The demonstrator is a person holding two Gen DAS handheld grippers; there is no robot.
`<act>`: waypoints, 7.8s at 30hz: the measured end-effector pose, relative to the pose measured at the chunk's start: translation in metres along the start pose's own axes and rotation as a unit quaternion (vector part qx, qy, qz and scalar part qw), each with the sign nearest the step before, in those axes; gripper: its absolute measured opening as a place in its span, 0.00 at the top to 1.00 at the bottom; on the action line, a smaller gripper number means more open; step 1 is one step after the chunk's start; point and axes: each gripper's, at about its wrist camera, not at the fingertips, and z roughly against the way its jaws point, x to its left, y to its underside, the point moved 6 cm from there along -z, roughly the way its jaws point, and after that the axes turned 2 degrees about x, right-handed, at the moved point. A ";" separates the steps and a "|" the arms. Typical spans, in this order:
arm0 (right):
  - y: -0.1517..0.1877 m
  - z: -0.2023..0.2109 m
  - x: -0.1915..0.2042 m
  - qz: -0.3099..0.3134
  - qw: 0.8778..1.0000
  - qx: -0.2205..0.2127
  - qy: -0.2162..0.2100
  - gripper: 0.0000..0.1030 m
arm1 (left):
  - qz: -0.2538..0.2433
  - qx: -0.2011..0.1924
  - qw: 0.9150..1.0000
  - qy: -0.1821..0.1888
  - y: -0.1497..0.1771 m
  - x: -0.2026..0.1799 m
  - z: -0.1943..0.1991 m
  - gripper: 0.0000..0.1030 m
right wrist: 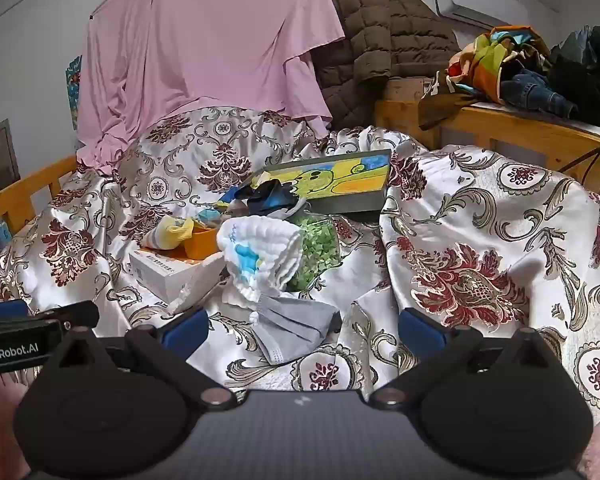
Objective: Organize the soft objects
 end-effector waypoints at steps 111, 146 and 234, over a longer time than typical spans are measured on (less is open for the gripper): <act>0.002 0.000 0.000 -0.007 1.000 0.006 -0.003 0.00 | 0.000 -0.008 1.000 0.000 -0.001 0.001 0.002 0.01; -0.008 -0.119 0.016 0.215 0.964 0.122 -0.103 0.00 | -0.169 0.054 0.978 0.106 -0.046 -0.048 -0.130 0.01; -0.177 -0.201 -0.051 0.037 0.994 -0.071 -0.080 0.83 | 0.061 0.039 0.958 0.276 -0.190 -0.086 -0.221 0.86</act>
